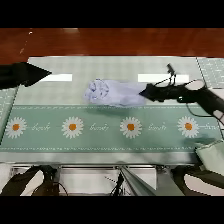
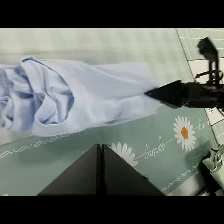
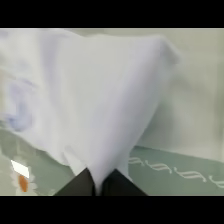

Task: Fold the shirts.

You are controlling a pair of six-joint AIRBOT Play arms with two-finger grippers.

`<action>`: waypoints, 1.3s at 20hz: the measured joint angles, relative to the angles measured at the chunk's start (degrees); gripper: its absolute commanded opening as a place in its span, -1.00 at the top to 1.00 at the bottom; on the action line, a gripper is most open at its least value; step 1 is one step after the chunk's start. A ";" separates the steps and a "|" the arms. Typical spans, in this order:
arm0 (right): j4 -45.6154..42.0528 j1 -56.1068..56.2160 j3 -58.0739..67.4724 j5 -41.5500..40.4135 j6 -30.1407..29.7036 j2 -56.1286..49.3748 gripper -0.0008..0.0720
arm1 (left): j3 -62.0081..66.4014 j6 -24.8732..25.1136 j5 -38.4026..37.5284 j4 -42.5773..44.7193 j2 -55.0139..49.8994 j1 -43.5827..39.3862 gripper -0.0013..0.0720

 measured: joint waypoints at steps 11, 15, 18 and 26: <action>-14.51 -39.60 16.55 34.07 18.01 23.78 0.92 | 0.00 3.78 4.98 0.17 -9.14 -10.88 0.92; -21.99 -57.61 20.90 46.47 18.49 26.29 0.92 | -0.02 5.64 8.59 0.17 -13.81 -15.85 0.92; -30.97 -68.13 22.91 51.34 16.85 27.61 0.92 | -0.02 7.39 10.29 0.20 -17.51 -17.51 0.92; -52.85 -77.59 24.11 54.66 12.90 28.68 0.92 | -0.02 11.34 12.92 0.22 -24.65 -16.68 0.92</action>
